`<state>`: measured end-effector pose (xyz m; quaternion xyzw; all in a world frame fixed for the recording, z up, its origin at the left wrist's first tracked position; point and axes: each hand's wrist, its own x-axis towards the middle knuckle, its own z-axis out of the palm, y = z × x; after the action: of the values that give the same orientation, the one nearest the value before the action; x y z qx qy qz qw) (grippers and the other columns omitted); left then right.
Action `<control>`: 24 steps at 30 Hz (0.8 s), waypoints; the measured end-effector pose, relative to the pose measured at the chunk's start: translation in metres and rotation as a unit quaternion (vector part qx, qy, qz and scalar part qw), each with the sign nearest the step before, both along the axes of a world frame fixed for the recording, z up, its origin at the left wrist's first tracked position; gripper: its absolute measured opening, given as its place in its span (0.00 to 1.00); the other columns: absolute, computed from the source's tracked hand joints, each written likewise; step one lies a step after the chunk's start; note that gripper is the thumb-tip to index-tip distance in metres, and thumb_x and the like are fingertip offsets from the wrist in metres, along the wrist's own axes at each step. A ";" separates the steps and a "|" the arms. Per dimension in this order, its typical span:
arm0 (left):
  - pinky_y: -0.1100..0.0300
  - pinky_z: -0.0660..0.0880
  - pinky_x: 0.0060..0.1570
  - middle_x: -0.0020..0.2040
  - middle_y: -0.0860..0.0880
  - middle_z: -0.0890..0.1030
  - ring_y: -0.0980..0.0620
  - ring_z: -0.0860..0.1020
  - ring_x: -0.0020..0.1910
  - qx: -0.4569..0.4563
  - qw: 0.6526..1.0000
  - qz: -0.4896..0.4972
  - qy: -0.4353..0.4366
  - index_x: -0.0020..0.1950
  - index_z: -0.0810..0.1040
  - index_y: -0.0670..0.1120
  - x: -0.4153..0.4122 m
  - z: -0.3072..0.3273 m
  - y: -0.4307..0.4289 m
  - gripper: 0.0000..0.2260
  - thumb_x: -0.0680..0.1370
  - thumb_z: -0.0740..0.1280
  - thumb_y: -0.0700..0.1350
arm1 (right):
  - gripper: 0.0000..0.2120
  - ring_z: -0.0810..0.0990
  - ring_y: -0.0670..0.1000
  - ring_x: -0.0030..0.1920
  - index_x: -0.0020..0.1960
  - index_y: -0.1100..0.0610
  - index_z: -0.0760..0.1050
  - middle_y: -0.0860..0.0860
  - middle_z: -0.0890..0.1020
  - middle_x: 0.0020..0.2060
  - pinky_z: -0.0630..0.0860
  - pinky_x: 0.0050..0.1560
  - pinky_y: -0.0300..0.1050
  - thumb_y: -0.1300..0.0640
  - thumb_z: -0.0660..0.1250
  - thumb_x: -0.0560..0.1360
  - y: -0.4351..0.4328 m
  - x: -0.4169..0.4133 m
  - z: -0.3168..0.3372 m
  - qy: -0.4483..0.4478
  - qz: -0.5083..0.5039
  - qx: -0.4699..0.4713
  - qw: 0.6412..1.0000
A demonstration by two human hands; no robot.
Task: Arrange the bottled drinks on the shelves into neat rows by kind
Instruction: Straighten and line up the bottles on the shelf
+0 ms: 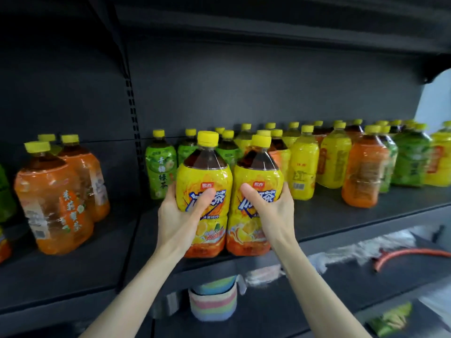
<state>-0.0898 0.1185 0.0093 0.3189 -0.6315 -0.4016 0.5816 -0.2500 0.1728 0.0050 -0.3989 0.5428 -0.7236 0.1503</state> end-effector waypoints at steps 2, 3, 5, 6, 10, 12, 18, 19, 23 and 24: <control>0.60 0.77 0.46 0.45 0.57 0.84 0.61 0.82 0.45 -0.004 1.000 -0.018 0.003 0.54 0.76 0.55 -0.027 -0.002 0.029 0.28 0.60 0.69 0.68 | 0.39 0.84 0.44 0.48 0.61 0.49 0.73 0.46 0.84 0.49 0.81 0.53 0.51 0.34 0.76 0.54 0.037 -0.023 0.000 0.004 -0.023 -0.008 1.000; 0.61 0.77 0.45 0.45 0.57 0.83 0.62 0.81 0.45 -0.003 1.000 -0.027 0.005 0.55 0.76 0.55 -0.042 -0.004 0.045 0.28 0.60 0.68 0.68 | 0.38 0.83 0.43 0.46 0.59 0.50 0.73 0.45 0.84 0.47 0.81 0.51 0.48 0.34 0.75 0.54 0.057 -0.035 -0.001 0.008 -0.035 -0.008 0.999; 0.63 0.77 0.45 0.45 0.59 0.83 0.63 0.81 0.44 0.006 0.999 -0.048 0.008 0.56 0.76 0.55 -0.074 -0.010 0.079 0.29 0.60 0.67 0.68 | 0.37 0.83 0.43 0.45 0.57 0.50 0.73 0.46 0.84 0.46 0.81 0.49 0.45 0.34 0.75 0.53 0.101 -0.063 -0.003 0.015 -0.063 0.000 0.998; 0.61 0.77 0.46 0.45 0.59 0.83 0.62 0.81 0.45 0.012 0.998 -0.062 0.008 0.57 0.76 0.55 -0.090 -0.014 0.095 0.29 0.61 0.67 0.68 | 0.36 0.83 0.43 0.45 0.57 0.50 0.74 0.46 0.84 0.46 0.81 0.49 0.46 0.34 0.75 0.54 0.122 -0.078 -0.007 0.015 -0.076 0.004 0.997; 0.52 0.79 0.51 0.46 0.58 0.84 0.59 0.82 0.46 0.030 0.993 -0.115 -0.002 0.54 0.77 0.58 -0.155 -0.027 0.153 0.26 0.61 0.67 0.69 | 0.35 0.83 0.45 0.44 0.54 0.52 0.75 0.47 0.84 0.45 0.81 0.48 0.47 0.33 0.74 0.55 0.197 -0.134 -0.017 0.015 -0.132 0.022 0.991; 0.51 0.79 0.52 0.46 0.58 0.84 0.58 0.82 0.46 0.031 0.991 -0.130 -0.007 0.51 0.77 0.59 -0.186 -0.025 0.175 0.25 0.60 0.66 0.71 | 0.34 0.83 0.44 0.43 0.53 0.52 0.76 0.47 0.84 0.44 0.79 0.45 0.44 0.32 0.73 0.55 0.228 -0.161 -0.014 0.021 -0.162 0.022 0.986; 0.52 0.79 0.50 0.47 0.55 0.84 0.57 0.83 0.46 0.009 0.981 -0.195 -0.003 0.51 0.77 0.57 -0.281 -0.006 0.213 0.26 0.60 0.67 0.70 | 0.32 0.83 0.44 0.43 0.50 0.51 0.77 0.46 0.84 0.42 0.79 0.47 0.45 0.31 0.72 0.55 0.283 -0.247 0.004 0.036 -0.231 0.018 0.972; 0.52 0.79 0.50 0.46 0.55 0.84 0.56 0.83 0.46 0.004 0.979 -0.206 0.000 0.51 0.77 0.57 -0.297 -0.004 0.216 0.26 0.61 0.67 0.70 | 0.32 0.82 0.44 0.42 0.50 0.52 0.77 0.46 0.84 0.41 0.79 0.46 0.45 0.31 0.71 0.54 0.288 -0.262 0.007 0.041 -0.241 0.016 0.970; 0.64 0.78 0.41 0.43 0.61 0.84 0.59 0.83 0.42 -0.012 0.970 -0.240 0.017 0.49 0.77 0.59 -0.362 0.003 0.224 0.18 0.64 0.69 0.66 | 0.32 0.82 0.44 0.41 0.48 0.52 0.77 0.45 0.83 0.39 0.78 0.45 0.43 0.30 0.70 0.53 0.300 -0.324 0.014 0.058 -0.266 0.006 0.962; 0.68 0.77 0.38 0.42 0.62 0.84 0.61 0.82 0.42 -0.013 0.969 -0.247 0.022 0.48 0.77 0.58 -0.377 0.002 0.225 0.15 0.66 0.69 0.63 | 0.32 0.82 0.44 0.41 0.47 0.51 0.77 0.45 0.84 0.39 0.78 0.46 0.45 0.30 0.71 0.53 0.301 -0.338 0.014 0.059 -0.269 0.005 0.961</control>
<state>-0.4666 0.3434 0.0117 0.1364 -0.6830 -0.5314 0.4822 -0.5883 0.4737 0.0192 -0.2794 0.6416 -0.7098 -0.0806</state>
